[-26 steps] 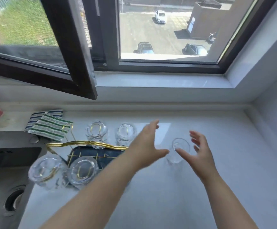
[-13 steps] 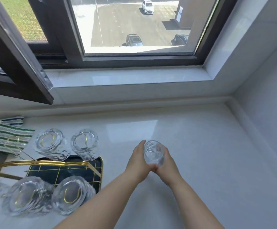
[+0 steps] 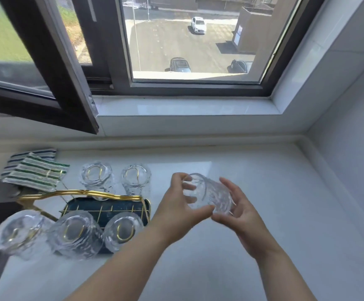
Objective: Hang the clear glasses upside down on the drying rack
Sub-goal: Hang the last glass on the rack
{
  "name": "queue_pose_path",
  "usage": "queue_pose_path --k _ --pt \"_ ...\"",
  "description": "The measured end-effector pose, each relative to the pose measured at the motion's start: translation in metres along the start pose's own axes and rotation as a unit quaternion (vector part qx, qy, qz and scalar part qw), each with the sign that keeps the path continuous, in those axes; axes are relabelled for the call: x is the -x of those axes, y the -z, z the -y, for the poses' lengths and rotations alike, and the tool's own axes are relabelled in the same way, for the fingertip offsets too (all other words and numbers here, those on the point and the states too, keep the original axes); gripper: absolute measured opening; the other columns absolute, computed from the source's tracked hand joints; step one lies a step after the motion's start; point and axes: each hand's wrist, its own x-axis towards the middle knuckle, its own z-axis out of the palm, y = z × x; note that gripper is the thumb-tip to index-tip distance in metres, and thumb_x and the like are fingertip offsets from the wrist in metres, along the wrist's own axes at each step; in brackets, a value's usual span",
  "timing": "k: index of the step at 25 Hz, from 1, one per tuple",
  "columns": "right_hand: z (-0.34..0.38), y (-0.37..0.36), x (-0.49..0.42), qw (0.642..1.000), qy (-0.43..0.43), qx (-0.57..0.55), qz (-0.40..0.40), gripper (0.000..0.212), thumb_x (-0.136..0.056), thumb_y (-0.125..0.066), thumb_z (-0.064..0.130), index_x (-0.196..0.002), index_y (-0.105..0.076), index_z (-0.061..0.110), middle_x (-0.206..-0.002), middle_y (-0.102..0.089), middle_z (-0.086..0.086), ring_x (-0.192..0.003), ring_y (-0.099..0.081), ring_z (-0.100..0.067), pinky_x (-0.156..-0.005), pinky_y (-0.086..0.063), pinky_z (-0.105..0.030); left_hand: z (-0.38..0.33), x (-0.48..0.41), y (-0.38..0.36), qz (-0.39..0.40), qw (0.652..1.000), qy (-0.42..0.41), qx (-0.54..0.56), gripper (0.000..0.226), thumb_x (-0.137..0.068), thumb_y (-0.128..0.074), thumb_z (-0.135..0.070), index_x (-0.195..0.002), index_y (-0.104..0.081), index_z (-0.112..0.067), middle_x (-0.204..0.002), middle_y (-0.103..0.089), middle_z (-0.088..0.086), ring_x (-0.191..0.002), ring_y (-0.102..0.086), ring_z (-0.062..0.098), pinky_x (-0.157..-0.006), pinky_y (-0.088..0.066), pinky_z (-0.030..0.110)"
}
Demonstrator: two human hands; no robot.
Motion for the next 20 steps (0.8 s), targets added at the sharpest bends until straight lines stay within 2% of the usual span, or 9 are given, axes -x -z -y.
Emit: queue_pose_path --k 3,5,6,8,11,12,14,17,20 --pt "0.023 -0.034 0.007 0.988 -0.008 -0.119 0.100 0.067 -0.068 -0.077 0.034 -0.128 -0.048 0.028 -0.128 -0.060 -0.007 -0.115 -0.058 -0.026 -0.083 -0.053 -0.031 -0.017 0.032 0.042 -0.009 0.996 -0.016 0.086 0.050 -0.065 -0.077 -0.022 -0.098 -0.041 -0.033 -0.106 -0.052 -0.011 -0.076 -0.063 -0.007 -0.056 -0.048 0.006" --pt "0.038 -0.069 0.005 0.983 0.009 -0.135 0.125 0.067 -0.069 -0.077 0.035 -0.129 -0.048 0.026 -0.126 -0.062 -0.007 -0.114 -0.059 -0.028 -0.081 -0.054 -0.033 -0.021 0.053 0.076 -0.017 0.994 -0.032 0.104 0.053 -0.061 -0.079 -0.022 -0.097 -0.043 -0.034 -0.107 -0.055 -0.007 -0.085 -0.063 -0.008 -0.065 -0.051 0.011" --pt "0.047 -0.085 0.003 0.984 0.024 -0.127 0.123 0.067 -0.068 -0.077 0.032 -0.128 -0.049 0.027 -0.124 -0.062 -0.007 -0.111 -0.061 -0.029 -0.080 -0.054 -0.033 -0.021 0.062 0.093 -0.023 0.995 -0.039 0.092 0.056 -0.057 -0.081 -0.026 -0.099 -0.044 -0.035 -0.110 -0.058 -0.004 -0.093 -0.063 -0.001 -0.074 -0.054 0.019" --pt "0.069 -0.118 -0.004 0.989 0.069 -0.061 0.117 0.068 -0.062 -0.079 0.024 -0.124 -0.052 0.032 -0.122 -0.062 -0.003 -0.103 -0.065 -0.027 -0.078 -0.054 -0.033 -0.018 0.076 0.131 -0.057 0.997 -0.057 0.005 0.065 -0.053 -0.082 -0.035 -0.106 -0.045 -0.040 -0.114 -0.061 -0.007 -0.106 -0.058 0.006 -0.091 -0.049 0.031" --pt "0.099 -0.178 -0.024 0.972 0.153 0.126 0.129 0.074 -0.057 -0.085 0.021 -0.120 -0.050 0.038 -0.114 -0.060 0.021 -0.097 -0.066 -0.012 -0.074 -0.055 -0.025 -0.014 0.086 0.186 -0.128 0.974 -0.108 -0.152 0.076 -0.061 -0.081 -0.038 -0.119 -0.034 -0.054 -0.123 -0.048 -0.022 -0.113 -0.041 -0.010 -0.093 -0.034 0.017" --pt "0.106 -0.200 -0.033 0.960 0.176 0.171 0.135 0.076 -0.057 -0.086 0.020 -0.120 -0.048 0.037 -0.110 -0.060 0.025 -0.096 -0.065 -0.008 -0.074 -0.056 -0.024 -0.015 0.086 0.202 -0.146 0.963 -0.124 -0.189 0.076 -0.064 -0.078 -0.040 -0.121 -0.031 -0.057 -0.124 -0.045 -0.022 -0.113 -0.039 -0.009 -0.093 -0.032 0.017" --pt "0.113 -0.240 -0.054 0.939 0.209 0.237 0.138 0.077 -0.057 -0.086 0.018 -0.122 -0.046 0.032 -0.111 -0.059 0.019 -0.097 -0.064 -0.010 -0.080 -0.057 -0.031 -0.012 0.080 0.232 -0.172 0.948 -0.141 -0.228 0.071 -0.067 -0.072 -0.044 -0.126 -0.032 -0.050 -0.127 -0.045 -0.016 -0.116 -0.038 0.000 -0.094 -0.032 0.024" --pt "0.114 -0.281 -0.090 0.911 0.224 0.318 0.140 0.080 -0.058 -0.085 0.019 -0.127 -0.044 0.027 -0.124 -0.056 0.002 -0.108 -0.057 -0.017 -0.093 -0.050 -0.041 0.003 0.061 0.274 -0.190 0.937 -0.121 -0.266 0.071 -0.069 -0.073 -0.041 -0.128 -0.034 -0.038 -0.127 -0.050 -0.008 -0.117 -0.042 0.013 -0.092 -0.036 0.031" --pt "0.102 -0.302 -0.122 0.876 0.210 0.406 0.155 0.085 -0.059 -0.085 0.024 -0.132 -0.041 0.022 -0.133 -0.051 0.000 -0.116 -0.050 -0.016 -0.098 -0.039 -0.027 0.027 0.040 0.300 -0.174 0.944 -0.068 -0.271 0.074 -0.066 -0.077 -0.036 -0.125 -0.034 -0.042 -0.122 -0.055 0.000 -0.112 -0.047 0.022 -0.092 -0.044 0.045"
